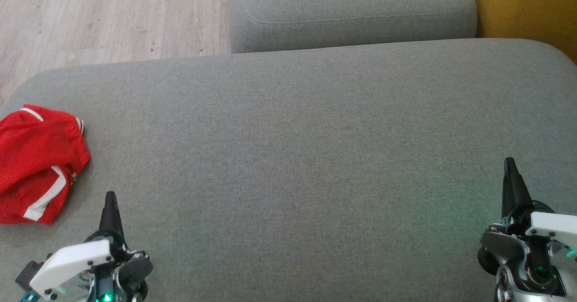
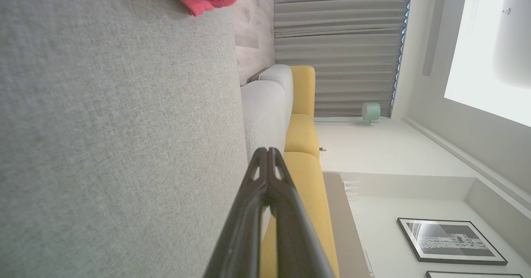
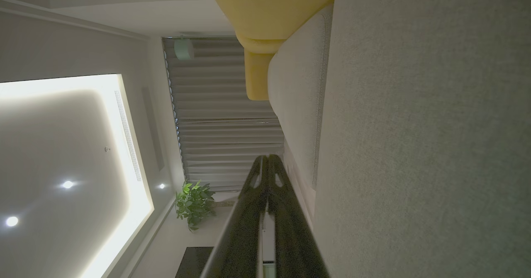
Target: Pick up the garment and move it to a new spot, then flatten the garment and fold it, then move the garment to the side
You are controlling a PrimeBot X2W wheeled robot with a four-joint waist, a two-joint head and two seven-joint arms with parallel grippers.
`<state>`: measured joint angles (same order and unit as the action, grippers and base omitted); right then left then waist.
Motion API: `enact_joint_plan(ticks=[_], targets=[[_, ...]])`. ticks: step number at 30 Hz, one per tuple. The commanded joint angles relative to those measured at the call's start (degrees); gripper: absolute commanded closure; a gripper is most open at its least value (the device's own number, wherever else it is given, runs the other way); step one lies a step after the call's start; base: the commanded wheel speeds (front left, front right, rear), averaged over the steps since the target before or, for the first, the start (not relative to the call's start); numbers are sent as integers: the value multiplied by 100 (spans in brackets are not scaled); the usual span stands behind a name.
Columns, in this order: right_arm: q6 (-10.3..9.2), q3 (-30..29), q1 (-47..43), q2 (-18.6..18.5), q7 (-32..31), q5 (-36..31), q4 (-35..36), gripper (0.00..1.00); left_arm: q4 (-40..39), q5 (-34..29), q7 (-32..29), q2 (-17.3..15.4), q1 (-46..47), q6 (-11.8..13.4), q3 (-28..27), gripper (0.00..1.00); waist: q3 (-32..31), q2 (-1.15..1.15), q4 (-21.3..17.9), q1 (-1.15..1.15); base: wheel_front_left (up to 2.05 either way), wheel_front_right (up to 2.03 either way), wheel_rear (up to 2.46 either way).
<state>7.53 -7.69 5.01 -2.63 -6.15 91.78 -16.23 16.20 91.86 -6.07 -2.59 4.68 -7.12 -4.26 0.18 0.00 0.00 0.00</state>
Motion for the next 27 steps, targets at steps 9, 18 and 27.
enact_joint_plan(ticks=[9,18,27], targets=[[-4,118,118,-25,-33,40,221,100,-216,31,-41,-29,151,-36,-225,100,0,0,0,0,0,0,0],[-4,118,118,-25,-33,40,221,100,-216,31,-41,-29,151,-36,-225,100,0,0,0,0,0,0,0],[-4,118,118,-25,-33,40,221,100,-216,31,-41,-29,151,-36,-225,100,0,0,0,0,0,0,0]])
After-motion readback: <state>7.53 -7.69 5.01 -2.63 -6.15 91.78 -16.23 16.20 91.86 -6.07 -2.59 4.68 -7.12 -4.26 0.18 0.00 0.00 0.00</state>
